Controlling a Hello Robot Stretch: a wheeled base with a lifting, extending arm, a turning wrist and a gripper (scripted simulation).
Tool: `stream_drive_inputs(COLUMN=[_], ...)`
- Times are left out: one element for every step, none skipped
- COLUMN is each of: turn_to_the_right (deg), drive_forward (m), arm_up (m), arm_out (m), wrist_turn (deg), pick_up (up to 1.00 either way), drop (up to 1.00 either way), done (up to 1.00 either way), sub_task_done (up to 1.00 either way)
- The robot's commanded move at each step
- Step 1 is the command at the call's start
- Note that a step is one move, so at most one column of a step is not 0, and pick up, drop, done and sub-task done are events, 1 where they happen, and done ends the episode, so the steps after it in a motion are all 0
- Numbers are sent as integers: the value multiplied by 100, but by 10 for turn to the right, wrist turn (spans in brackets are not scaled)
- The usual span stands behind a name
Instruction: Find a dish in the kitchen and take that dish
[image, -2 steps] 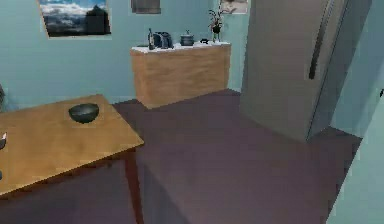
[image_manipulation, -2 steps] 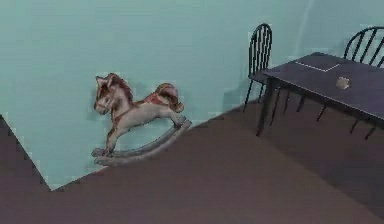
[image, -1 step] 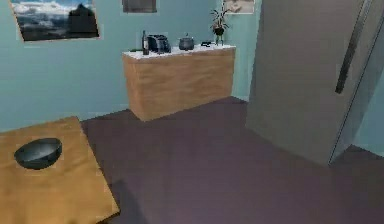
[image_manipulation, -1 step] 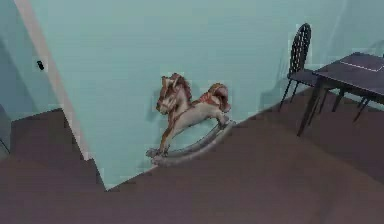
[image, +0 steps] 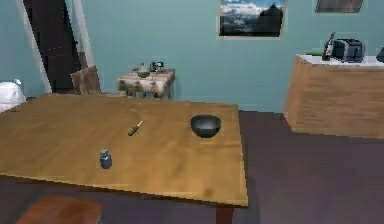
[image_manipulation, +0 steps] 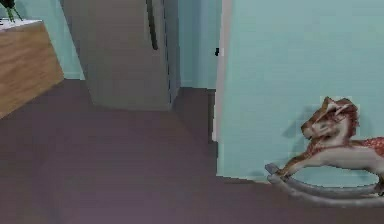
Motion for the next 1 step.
stream_drive_inputs(turn_to_the_right=[-450], drive_forward=[0], arm_up=[0], arm_out=[0], wrist_turn=[0], pick_up=[0], drop=[0], done=[0], sub_task_done=[0])
